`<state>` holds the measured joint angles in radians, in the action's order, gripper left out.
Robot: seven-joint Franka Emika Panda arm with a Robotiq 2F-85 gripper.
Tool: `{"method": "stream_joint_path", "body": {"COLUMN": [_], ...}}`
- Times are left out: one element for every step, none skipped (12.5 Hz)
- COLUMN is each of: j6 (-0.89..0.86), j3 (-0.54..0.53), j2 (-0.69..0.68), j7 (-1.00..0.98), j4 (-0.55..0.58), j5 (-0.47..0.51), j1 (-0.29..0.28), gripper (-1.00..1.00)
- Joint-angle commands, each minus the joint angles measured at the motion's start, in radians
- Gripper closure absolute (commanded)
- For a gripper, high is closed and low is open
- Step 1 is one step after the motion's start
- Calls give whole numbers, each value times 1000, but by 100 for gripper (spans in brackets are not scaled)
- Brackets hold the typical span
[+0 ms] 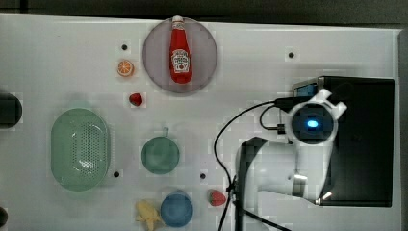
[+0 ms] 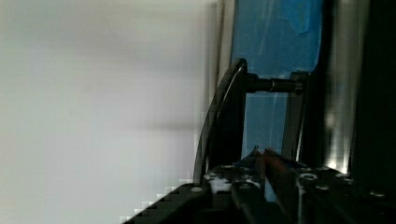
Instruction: Flap open oven.
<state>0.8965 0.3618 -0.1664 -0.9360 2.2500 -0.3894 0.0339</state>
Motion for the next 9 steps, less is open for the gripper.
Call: {"method": "stream_joint_path", "body": {"j6": [-22,-36,-52,-66,-76,-80,-80,-80,-80], "j3": [-62,-80,-94,-107,-116,-124,-132,-141,-150], "j2": [-8,-12,-19,-27,-38,-50,-69,-89,-108], "j7": [260,333,396,446,494,536,573,586,591], "j4": [36,42,45,45,46,47,47,47,46], "j5": [-85,-138,-196,-251,-298,-325,-328,-328,-328], "j1": [-66,-73,-80,-87,-94,-98,-102,-105,-110], "gripper": [65,65,65,65,65,65,65,65,65]}}
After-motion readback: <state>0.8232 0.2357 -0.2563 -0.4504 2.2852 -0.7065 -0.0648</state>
